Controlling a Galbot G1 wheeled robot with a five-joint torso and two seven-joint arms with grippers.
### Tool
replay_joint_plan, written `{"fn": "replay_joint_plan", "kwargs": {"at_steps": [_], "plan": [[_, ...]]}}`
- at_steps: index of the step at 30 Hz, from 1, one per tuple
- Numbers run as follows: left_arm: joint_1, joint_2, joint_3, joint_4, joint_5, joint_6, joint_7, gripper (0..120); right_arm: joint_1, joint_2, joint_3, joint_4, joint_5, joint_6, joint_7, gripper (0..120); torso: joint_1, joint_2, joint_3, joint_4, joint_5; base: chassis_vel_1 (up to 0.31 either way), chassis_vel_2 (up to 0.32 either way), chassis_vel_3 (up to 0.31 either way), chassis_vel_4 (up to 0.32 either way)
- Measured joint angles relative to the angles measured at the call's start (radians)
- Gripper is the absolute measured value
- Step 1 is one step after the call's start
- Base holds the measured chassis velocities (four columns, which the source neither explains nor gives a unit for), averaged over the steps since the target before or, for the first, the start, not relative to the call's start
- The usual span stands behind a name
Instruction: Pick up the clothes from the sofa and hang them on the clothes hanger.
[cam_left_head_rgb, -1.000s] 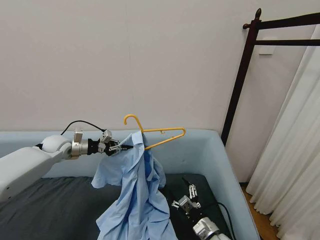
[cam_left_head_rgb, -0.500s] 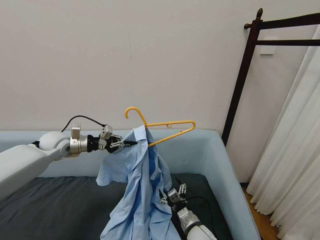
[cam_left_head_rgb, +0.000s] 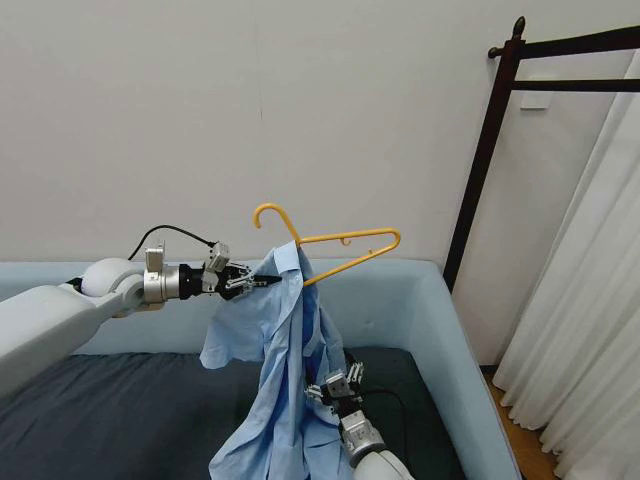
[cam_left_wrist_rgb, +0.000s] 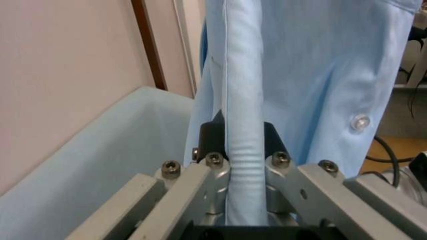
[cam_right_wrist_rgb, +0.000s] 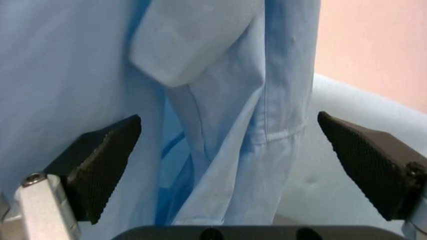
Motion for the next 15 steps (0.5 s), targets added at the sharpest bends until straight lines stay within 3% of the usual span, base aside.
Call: {"fn": "replay_joint_plan", "kwargs": {"at_steps": [6, 9, 15], "plan": [[0.011, 0.004, -0.007, -0.001, 0.0, 0.0, 0.002, 1, 0.052, 0.018, -0.013, -0.046, 0.09, -0.033, -0.009, 90, 0.0, 0.0, 0.0, 0.0002, 0.0001, 0.0, 0.0, 0.0, 0.0], [0.02, 0.01, -0.014, -0.002, 0.0, -0.002, 0.006, 1, 0.081, 0.03, -0.023, -0.065, 0.143, -0.047, -0.013, 75, 0.0, 0.0, 0.0, 0.0002, 0.0001, 0.0, 0.0, 0.0, 0.0], [0.03, 0.015, -0.024, -0.002, 0.002, -0.004, 0.013, 1, 0.089, 0.031, -0.028, -0.072, 0.168, -0.048, -0.018, 57, 0.0, 0.0, 0.0, 0.0001, 0.0001, 0.0, 0.0, 0.0, 0.0]]}}
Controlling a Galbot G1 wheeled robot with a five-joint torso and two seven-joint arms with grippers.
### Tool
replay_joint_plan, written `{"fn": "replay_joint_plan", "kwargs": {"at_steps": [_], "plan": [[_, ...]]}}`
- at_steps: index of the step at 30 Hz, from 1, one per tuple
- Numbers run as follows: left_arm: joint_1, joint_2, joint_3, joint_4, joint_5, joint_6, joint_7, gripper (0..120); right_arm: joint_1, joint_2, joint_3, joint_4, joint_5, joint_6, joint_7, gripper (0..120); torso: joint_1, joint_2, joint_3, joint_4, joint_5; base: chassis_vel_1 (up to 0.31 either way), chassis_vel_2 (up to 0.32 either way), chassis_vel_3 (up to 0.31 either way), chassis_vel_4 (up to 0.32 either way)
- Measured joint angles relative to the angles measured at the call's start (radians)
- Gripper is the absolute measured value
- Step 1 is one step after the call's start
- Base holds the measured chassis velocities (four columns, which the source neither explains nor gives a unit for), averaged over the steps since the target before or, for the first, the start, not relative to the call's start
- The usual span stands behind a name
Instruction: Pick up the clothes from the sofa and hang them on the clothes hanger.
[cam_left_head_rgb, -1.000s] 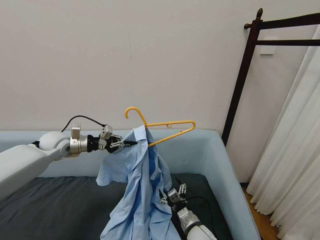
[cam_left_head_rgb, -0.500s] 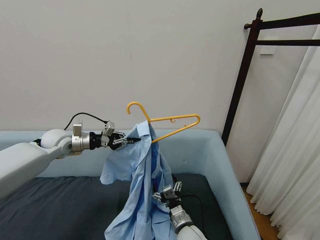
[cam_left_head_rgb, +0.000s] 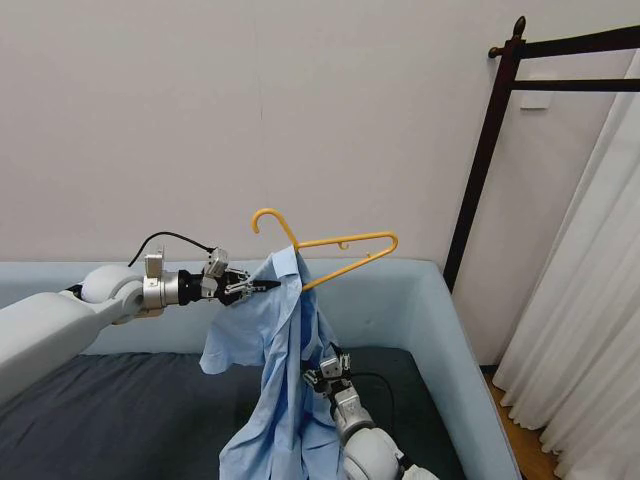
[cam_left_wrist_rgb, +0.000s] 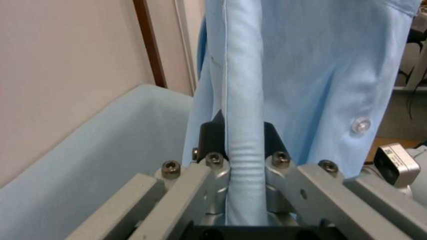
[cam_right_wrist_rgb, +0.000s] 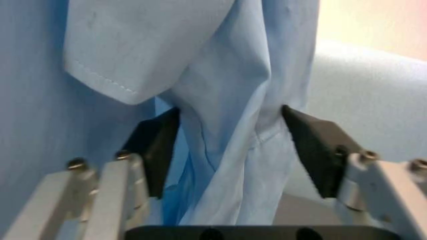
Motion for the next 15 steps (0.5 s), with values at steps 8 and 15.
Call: {"fn": "replay_joint_plan", "kwargs": {"at_steps": [8, 15], "plan": [[0.022, 0.012, -0.012, 0.0, 0.012, -0.006, 0.007, 1, 0.004, -0.002, -0.018, 0.007, 0.019, 0.03, -0.003, 26, 0.0, 0.0, 0.0, 0.0, 0.0, 0.0, 0.0, 0.0, 0.0], [0.051, 0.033, -0.034, -0.005, 0.022, -0.014, 0.016, 1, -0.006, -0.02, -0.019, 0.034, 0.043, 0.028, -0.008, 3, 0.0, 0.0, 0.0, 0.0002, 0.0, 0.0, 0.0, 0.0, 0.0]]}}
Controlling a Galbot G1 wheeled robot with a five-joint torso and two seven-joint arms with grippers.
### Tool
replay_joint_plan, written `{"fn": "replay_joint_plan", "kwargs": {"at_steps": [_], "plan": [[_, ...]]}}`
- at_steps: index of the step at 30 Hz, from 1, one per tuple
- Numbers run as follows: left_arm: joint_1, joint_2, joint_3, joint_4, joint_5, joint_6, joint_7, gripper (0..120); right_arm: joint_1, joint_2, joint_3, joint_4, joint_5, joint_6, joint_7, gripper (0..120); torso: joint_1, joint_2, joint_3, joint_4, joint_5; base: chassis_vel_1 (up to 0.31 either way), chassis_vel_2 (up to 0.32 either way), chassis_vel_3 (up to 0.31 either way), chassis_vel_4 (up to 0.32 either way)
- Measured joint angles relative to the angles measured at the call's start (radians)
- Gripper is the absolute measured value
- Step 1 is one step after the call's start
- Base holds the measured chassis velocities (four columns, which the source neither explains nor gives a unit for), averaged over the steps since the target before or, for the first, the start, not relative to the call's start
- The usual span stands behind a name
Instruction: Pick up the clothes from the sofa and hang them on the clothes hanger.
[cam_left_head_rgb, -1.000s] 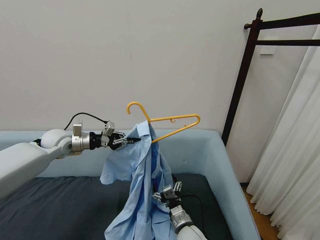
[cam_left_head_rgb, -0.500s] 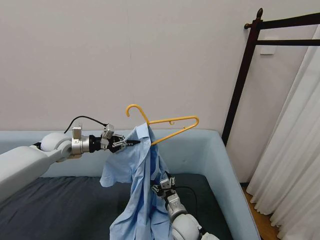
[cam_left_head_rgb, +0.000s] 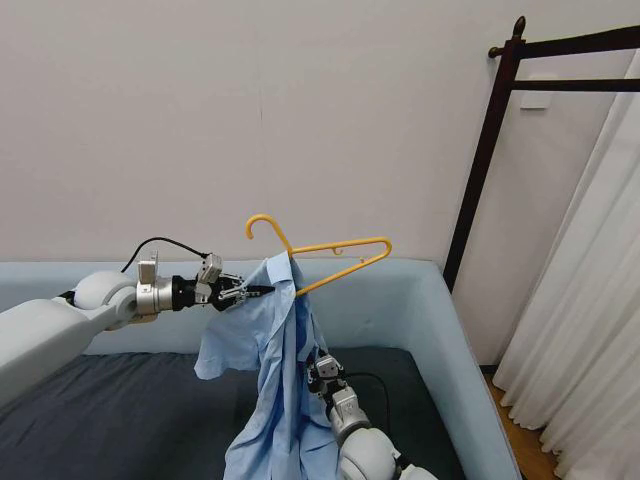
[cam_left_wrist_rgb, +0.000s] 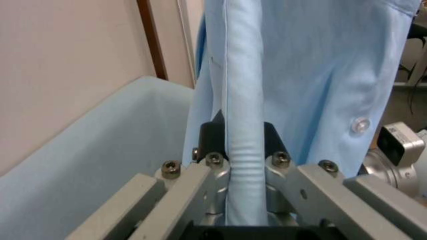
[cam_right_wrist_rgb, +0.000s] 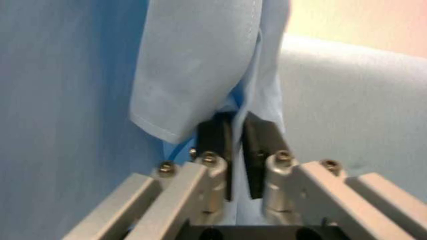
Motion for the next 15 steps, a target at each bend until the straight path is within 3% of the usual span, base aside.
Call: {"fn": "replay_joint_plan", "kwargs": {"at_steps": [15], "plan": [[0.112, 0.029, -0.111, 0.031, 0.062, -0.057, 0.024, 1, 0.067, -0.189, 0.036, 0.132, 0.238, -0.083, -0.099, 0, 0.0, 0.0, 0.0, -0.0004, 0.0002, 0.0, 0.0, 0.0, 0.0]]}}
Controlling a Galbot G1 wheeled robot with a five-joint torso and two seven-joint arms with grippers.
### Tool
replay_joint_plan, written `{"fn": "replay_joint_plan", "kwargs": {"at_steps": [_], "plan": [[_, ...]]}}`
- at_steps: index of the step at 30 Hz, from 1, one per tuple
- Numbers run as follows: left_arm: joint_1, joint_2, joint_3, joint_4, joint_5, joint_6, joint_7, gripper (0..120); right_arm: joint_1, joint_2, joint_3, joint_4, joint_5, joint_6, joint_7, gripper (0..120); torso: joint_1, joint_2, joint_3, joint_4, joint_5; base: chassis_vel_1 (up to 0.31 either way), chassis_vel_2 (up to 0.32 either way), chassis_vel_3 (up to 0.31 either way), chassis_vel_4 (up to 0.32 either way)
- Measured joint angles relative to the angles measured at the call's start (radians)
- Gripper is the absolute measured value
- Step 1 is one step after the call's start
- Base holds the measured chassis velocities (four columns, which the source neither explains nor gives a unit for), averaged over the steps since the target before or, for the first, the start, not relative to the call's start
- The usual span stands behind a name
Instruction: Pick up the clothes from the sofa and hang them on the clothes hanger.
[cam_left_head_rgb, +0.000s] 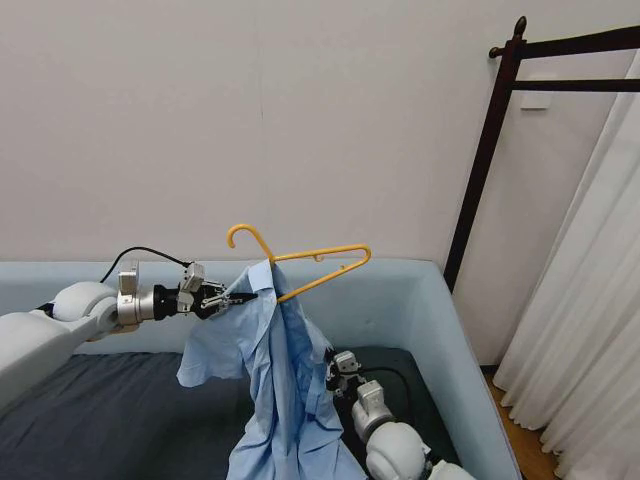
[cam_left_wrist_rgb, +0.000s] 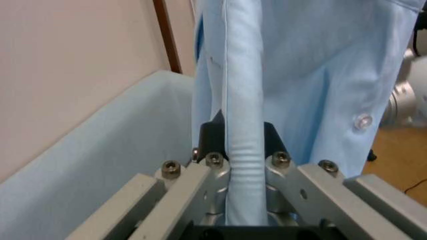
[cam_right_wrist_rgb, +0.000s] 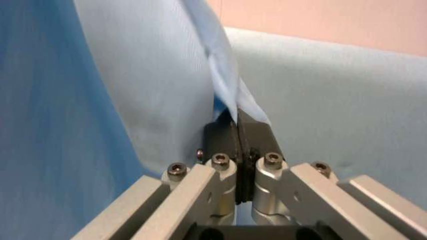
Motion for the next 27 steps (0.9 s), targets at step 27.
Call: {"fn": "replay_joint_plan", "kwargs": {"at_steps": [27], "plan": [[0.144, 0.037, -0.157, 0.017, 0.083, -0.156, 0.094, 1, 0.283, -0.148, -0.008, -0.011, 0.376, -0.108, -0.049, 0, 0.0, 0.0, 0.0, 0.0004, -0.0001, 0.0, 0.0, 0.0, 0.0]]}}
